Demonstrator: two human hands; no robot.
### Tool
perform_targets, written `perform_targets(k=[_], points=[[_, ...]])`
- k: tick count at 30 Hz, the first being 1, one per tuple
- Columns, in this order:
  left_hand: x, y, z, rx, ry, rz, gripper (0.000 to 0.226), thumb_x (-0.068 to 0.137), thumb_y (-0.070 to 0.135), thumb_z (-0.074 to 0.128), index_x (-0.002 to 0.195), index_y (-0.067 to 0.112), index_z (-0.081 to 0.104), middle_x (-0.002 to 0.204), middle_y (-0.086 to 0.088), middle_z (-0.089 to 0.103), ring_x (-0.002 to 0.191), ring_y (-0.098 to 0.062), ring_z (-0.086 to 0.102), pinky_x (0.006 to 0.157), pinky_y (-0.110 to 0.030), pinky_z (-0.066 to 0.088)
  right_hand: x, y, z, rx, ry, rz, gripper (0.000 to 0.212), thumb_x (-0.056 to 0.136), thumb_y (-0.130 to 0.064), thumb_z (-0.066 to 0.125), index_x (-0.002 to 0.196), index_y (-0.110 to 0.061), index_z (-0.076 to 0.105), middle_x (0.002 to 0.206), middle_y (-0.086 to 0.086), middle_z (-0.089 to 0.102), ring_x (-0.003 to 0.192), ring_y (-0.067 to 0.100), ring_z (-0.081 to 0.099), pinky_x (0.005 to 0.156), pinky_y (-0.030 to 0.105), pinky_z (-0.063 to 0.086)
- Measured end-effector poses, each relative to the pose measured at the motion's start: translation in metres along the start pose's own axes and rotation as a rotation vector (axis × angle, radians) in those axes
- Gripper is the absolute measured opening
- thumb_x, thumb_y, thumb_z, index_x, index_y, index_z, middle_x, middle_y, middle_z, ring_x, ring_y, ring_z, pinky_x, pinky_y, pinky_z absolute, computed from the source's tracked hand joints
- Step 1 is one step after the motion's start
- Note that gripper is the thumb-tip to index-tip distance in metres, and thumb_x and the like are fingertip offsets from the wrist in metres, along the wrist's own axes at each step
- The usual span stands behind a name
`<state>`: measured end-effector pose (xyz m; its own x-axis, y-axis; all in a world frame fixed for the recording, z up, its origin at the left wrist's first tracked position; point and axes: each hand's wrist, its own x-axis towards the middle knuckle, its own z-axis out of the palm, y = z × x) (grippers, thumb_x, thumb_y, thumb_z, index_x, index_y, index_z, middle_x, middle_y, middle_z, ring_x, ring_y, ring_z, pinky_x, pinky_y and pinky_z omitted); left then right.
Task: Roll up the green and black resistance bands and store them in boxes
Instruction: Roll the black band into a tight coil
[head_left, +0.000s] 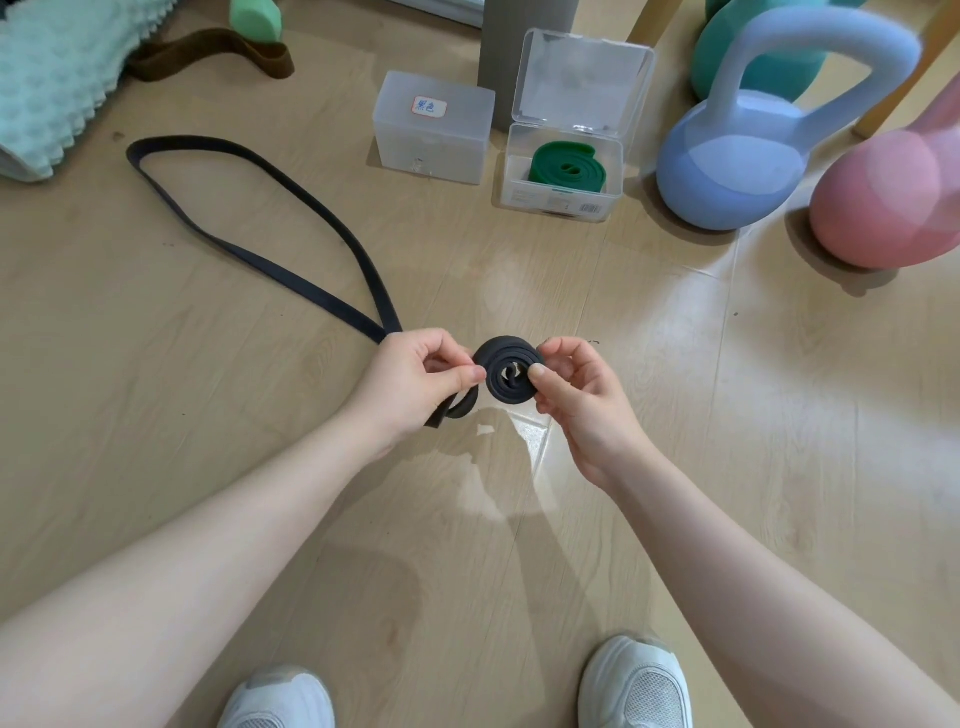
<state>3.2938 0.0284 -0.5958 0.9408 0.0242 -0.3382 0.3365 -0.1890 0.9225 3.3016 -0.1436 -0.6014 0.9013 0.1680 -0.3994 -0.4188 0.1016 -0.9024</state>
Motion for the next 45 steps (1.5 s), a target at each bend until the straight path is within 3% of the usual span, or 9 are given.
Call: perform_targets(k=[6,16,20,25,30,34,37,42,45], points=[[0.0,0.005,0.001,-0.134,-0.034,0.038,0.015,0.083,0.006,0.063,0.075,0.017,0.055,0.073,0.006,0.06,0.062,-0.011,0.059,0.056,-0.025,0.049,-0.002,-0.006,0.004,-0.055,-0.02,-0.073,0.021,0.091,0.0,0.051,0.101,-0.019,0.052,0.093,0.001,0.061,0.059,0.005,0.05,0.058,0.016,0.043],[-0.004,0.01,0.01,-0.21,-0.038,0.089,0.02,0.085,0.004,0.061,0.087,0.022,0.052,0.084,0.006,0.069,0.074,-0.001,0.065,0.065,-0.015,0.047,-0.015,0.002,0.025,0.181,0.087,-0.007,0.019,0.091,0.0,0.05,0.098,-0.016,0.044,0.084,-0.001,0.052,0.059,0.007,0.055,0.059,0.019,0.048],[0.002,0.024,-0.008,-0.186,-0.073,0.087,0.014,0.089,0.007,0.056,0.091,0.021,0.054,0.079,0.006,0.071,0.073,-0.006,0.065,0.067,-0.021,0.051,-0.02,-0.008,0.021,0.155,-0.081,-0.063,0.025,0.087,0.003,0.056,0.098,-0.017,0.046,0.097,0.002,0.054,0.064,0.01,0.062,0.065,0.022,0.05],[0.004,0.03,-0.029,-0.479,-0.272,-0.048,0.019,0.079,0.015,0.056,0.097,0.014,0.054,0.079,0.002,0.069,0.072,-0.009,0.065,0.061,-0.023,0.052,-0.005,-0.055,-0.007,-0.444,-0.298,-0.354,0.051,0.08,0.0,0.065,0.118,-0.032,0.052,0.138,-0.015,0.041,0.093,0.007,0.053,0.078,0.023,0.047],[-0.002,0.021,-0.03,-0.547,-0.423,-0.124,0.052,0.079,0.028,0.066,0.123,0.004,0.051,0.11,-0.012,0.063,0.091,-0.018,0.065,0.075,-0.028,0.055,0.007,-0.069,0.007,-0.519,-0.594,-0.441,0.048,0.083,-0.001,0.06,0.126,-0.02,0.05,0.134,-0.009,0.049,0.123,0.015,0.051,0.083,0.021,0.048],[-0.009,0.009,-0.036,-0.586,-0.548,-0.134,0.039,0.069,0.038,0.071,0.104,0.02,0.071,0.1,-0.002,0.071,0.087,-0.012,0.067,0.077,-0.027,0.055,0.011,-0.066,0.016,-0.574,-0.718,-0.415,0.05,0.081,-0.005,0.063,0.128,-0.015,0.049,0.13,0.006,0.056,0.119,0.027,0.055,0.091,0.035,0.051],[-0.013,0.0,-0.034,-0.645,-0.546,-0.16,0.049,0.064,0.042,0.078,0.103,0.013,0.07,0.086,-0.004,0.07,0.076,-0.014,0.066,0.072,-0.027,0.055,0.012,-0.06,0.02,-0.505,-0.73,-0.346,0.046,0.079,-0.004,0.064,0.123,-0.018,0.057,0.117,0.009,0.063,0.106,0.036,0.06,0.089,0.05,0.051],[-0.008,0.0,-0.04,-0.294,-0.564,-0.213,0.04,0.084,0.027,0.064,0.119,0.009,0.053,0.106,-0.013,0.066,0.098,-0.025,0.063,0.088,-0.037,0.048,0.012,-0.045,0.019,-0.454,-0.605,-0.246,0.024,0.075,-0.01,0.066,0.096,-0.023,0.062,0.087,0.018,0.066,0.064,0.017,0.061,0.056,0.023,0.046],[-0.002,0.014,-0.036,0.012,-0.284,-0.127,0.014,0.087,0.023,0.061,0.101,0.02,0.061,0.089,0.004,0.073,0.087,-0.009,0.066,0.087,-0.033,0.046,0.014,-0.047,0.008,-0.618,-0.476,-0.277,0.026,0.077,-0.008,0.071,0.094,-0.025,0.064,0.086,0.013,0.068,0.059,0.011,0.054,0.056,0.016,0.043]])
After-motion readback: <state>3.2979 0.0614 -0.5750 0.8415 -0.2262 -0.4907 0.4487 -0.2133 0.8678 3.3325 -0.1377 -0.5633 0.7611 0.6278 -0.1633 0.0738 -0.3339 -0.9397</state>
